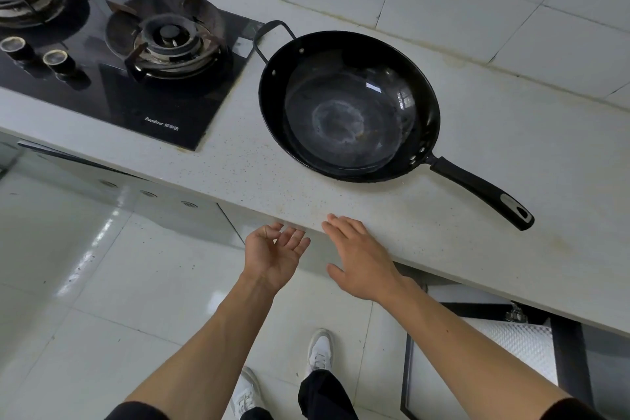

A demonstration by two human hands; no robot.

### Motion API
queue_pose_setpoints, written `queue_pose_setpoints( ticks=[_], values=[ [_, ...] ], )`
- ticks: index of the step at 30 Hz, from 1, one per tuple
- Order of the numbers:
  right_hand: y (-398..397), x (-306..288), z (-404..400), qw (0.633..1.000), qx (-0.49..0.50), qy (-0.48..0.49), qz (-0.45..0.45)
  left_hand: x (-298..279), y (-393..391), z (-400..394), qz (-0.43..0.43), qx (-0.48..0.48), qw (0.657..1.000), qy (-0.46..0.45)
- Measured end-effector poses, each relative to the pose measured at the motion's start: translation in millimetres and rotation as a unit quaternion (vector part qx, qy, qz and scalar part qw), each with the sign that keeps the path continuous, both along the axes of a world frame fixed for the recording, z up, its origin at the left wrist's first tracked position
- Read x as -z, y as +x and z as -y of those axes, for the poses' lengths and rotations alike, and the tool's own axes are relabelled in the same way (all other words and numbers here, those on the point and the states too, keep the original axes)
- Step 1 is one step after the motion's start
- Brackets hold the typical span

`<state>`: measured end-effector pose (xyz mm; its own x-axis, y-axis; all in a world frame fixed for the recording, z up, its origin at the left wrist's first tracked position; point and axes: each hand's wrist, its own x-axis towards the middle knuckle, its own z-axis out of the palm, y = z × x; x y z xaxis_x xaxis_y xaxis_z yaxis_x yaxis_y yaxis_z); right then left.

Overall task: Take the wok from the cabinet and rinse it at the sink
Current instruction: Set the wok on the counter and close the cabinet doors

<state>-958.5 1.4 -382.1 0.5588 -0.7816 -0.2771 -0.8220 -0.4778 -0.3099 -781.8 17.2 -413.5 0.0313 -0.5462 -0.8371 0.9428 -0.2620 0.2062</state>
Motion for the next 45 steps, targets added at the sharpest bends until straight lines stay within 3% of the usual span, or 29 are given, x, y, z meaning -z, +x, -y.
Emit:
queue_pose_setpoints(
  ticks=[5, 8, 14, 17, 18, 20, 24, 27, 32, 35, 45],
  values=[
    [-4, 0, 0, 1.0, -0.007, -0.006, 0.003, 3, -3, -4, -0.002, 0.006, 1.0, -0.015],
    [-6, 0, 0, 1.0, -0.01, -0.001, 0.007, 1, 0, -8, 0.011, 0.058, 0.998, -0.038],
    [-12, -1, -1, 0.999, 0.012, 0.013, 0.047, -33, -2, -26, 0.123, 0.17, 0.977, -0.044],
    [-24, -6, -1, 0.998, 0.027, 0.017, 0.055, -53, -8, -31, 0.232, 0.269, 0.933, -0.054],
    [-30, -8, -3, 0.998, 0.032, 0.017, 0.055, -59, -12, -33, 0.283, 0.32, 0.902, -0.065],
    [-42, -13, -7, 0.997, 0.045, 0.014, 0.056, -70, -20, -35, 0.399, 0.427, 0.806, -0.095],
    [-77, -24, -21, 0.995, 0.088, 0.014, 0.049, -88, -40, -33, 0.598, 0.565, 0.553, -0.132],
    [-106, -36, -41, 0.988, 0.146, 0.016, 0.044, -89, -54, -27, 0.657, 0.619, 0.385, -0.19],
    [-150, -49, -95, 0.969, 0.246, 0.006, -0.003, -82, -83, -17, 0.673, 0.657, 0.199, -0.274],
    [-171, -54, -133, 0.95, 0.311, 0.004, -0.02, -77, -99, -16, 0.675, 0.657, 0.129, -0.311],
    [-224, -56, -240, 0.862, 0.502, -0.027, -0.063, -83, -161, -23, 0.648, 0.662, 0.024, -0.376]
  ],
)
